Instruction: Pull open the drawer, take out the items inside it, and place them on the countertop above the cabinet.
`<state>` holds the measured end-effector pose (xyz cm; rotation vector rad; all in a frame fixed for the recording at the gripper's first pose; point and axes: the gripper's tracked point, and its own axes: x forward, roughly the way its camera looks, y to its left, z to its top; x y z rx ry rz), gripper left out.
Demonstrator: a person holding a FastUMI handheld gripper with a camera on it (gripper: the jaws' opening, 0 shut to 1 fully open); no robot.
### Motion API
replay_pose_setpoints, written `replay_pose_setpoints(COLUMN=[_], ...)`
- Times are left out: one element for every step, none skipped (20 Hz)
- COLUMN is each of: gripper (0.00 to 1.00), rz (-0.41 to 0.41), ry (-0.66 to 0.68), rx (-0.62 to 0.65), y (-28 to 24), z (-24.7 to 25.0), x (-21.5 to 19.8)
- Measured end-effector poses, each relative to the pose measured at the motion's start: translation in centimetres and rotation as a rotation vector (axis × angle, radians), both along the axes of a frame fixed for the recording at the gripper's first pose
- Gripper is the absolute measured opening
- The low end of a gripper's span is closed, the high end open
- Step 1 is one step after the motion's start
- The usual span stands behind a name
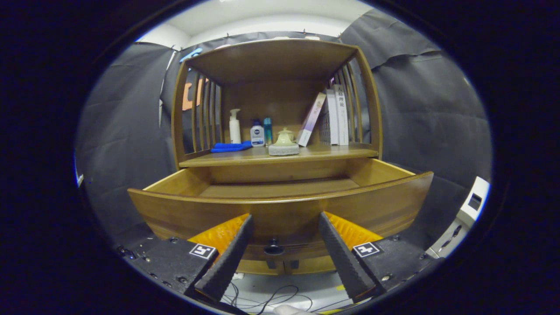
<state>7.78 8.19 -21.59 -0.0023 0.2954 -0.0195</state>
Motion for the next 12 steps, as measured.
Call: replay_pose_setpoints(gripper=[0.99, 0.99, 0.99, 0.99, 0.99, 0.99, 0.99, 0.99, 0.99, 0.99, 0.99, 0.99], rz=[-0.001, -0.003, -0.008, -0.009, -0.014, -0.017, -0.021, -0.026, -0.03, -0.032, -0.032, -0.033], ry=[0.001, -0.007, -0.011, 0.009, -0.008, 0.004, 0.007, 0.011, 0.016, 0.008, 0.012, 0.008], rx=[0.005, 0.001, 0.002, 0.001, 0.004, 0.001, 0.0, 0.003, 0.004, 0.0, -0.007, -0.008], y=[0.1, 0.1, 0.2, 0.2, 0.3, 0.4, 0.6, 0.6, 0.7, 0.7, 0.7, 0.7], z=[0.1, 0.4, 0.6, 0.0, 0.4, 0.2, 0.3, 0.1, -0.1, -0.2, -0.3, -0.2], x=[1.0, 2.0, 3.2, 4.2, 5.1, 5.7, 6.7, 7.7, 9.1, 10.0, 10.7, 11.3])
